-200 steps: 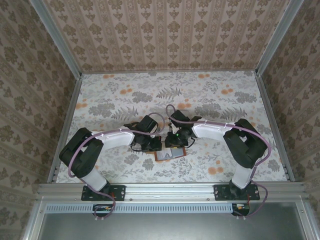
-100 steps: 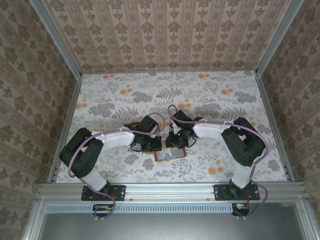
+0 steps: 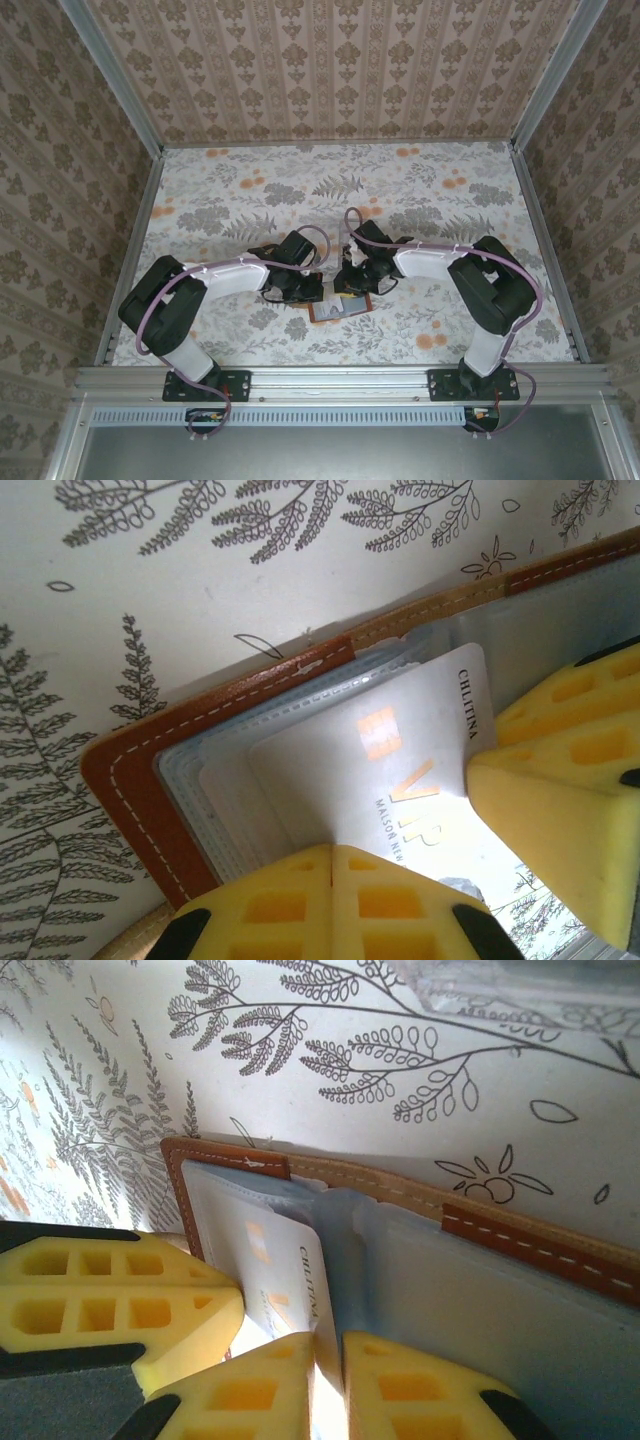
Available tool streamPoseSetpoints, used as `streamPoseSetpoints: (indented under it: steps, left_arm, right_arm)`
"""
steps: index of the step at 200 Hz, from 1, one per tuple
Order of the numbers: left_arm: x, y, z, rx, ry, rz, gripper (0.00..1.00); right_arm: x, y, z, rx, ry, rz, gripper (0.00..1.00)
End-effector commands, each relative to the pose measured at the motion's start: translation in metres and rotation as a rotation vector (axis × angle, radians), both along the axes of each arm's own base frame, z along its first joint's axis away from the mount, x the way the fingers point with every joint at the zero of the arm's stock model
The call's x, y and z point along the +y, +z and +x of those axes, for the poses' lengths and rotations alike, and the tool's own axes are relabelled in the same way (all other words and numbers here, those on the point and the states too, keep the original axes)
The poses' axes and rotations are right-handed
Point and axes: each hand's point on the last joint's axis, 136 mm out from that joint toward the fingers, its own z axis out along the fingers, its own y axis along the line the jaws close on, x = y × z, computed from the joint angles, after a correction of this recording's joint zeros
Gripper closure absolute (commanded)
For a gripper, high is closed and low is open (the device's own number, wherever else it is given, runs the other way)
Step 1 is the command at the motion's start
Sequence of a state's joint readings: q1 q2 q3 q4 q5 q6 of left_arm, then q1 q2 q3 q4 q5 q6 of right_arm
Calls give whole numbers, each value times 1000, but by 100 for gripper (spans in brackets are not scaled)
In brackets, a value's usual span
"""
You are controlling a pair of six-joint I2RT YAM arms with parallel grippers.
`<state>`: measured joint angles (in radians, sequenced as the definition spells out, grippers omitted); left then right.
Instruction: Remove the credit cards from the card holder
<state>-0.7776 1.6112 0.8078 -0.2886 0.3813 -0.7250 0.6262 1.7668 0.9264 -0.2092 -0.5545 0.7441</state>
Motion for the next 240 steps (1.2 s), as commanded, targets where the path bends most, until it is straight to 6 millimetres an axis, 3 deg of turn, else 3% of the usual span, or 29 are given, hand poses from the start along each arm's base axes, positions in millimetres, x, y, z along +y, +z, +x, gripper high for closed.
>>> streamPoseSetpoints:
  steps: [1, 47, 190, 240]
  left_arm:
    - [11, -12, -7, 25, -17, 70, 96]
    - [12, -12, -8, 27, -19, 75, 96]
    - [14, -12, -8, 26, -18, 76, 96]
    - [14, -12, -8, 26, -18, 76, 96]
  right_arm:
    - [11, 21, 0, -17, 11, 84, 87]
    - [4, 21, 2, -22, 4, 66, 93]
    - [-56, 14, 3, -84, -31, -188, 94]
    - [-60, 17, 4, -100, -31, -207, 94]
